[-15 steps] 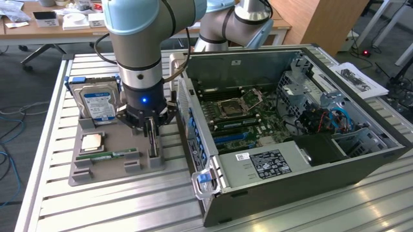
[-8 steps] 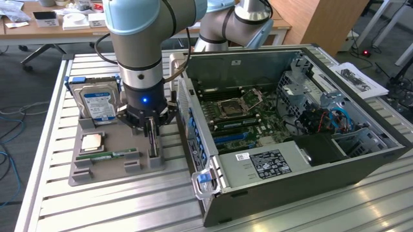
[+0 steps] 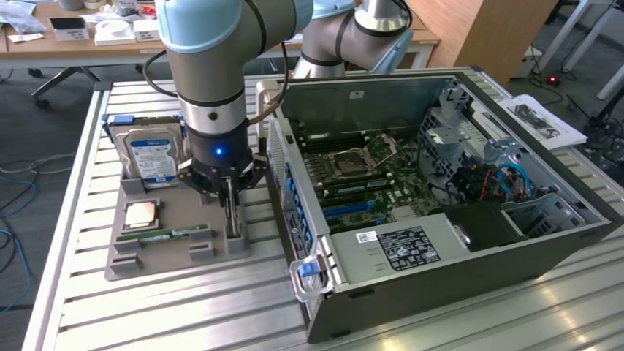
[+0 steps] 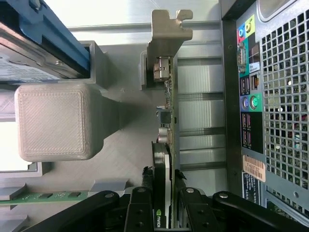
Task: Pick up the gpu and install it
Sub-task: 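Pick up the gpu and move the gpu toward the slot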
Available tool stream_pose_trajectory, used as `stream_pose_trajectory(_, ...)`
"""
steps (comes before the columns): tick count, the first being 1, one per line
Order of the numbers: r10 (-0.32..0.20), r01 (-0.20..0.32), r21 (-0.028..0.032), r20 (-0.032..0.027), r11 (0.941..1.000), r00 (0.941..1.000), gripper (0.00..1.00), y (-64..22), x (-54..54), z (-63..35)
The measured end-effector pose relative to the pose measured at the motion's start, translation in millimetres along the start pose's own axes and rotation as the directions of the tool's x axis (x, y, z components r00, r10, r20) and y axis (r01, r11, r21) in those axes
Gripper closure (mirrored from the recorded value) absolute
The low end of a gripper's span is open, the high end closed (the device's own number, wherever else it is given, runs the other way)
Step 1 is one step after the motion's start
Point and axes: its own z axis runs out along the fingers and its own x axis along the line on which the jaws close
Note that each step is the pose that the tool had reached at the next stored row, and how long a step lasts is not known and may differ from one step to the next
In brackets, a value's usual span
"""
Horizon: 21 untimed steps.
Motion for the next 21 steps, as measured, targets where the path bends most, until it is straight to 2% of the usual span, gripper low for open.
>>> stream_pose_trajectory(9,-0.001,0.001,-0.0001,-0.0001,1.0,1.0,0.73,0.0,0.0,0.0)
stream_pose_trajectory(15,-0.066,0.066,-0.0017,-0.0029,0.9978,0.9978,0.73,0.0,0.0,0.3)
stream_pose_trajectory(21,-0.066,0.066,-0.0017,-0.0029,0.9978,0.9978,0.73,0.0,0.0,0.2)
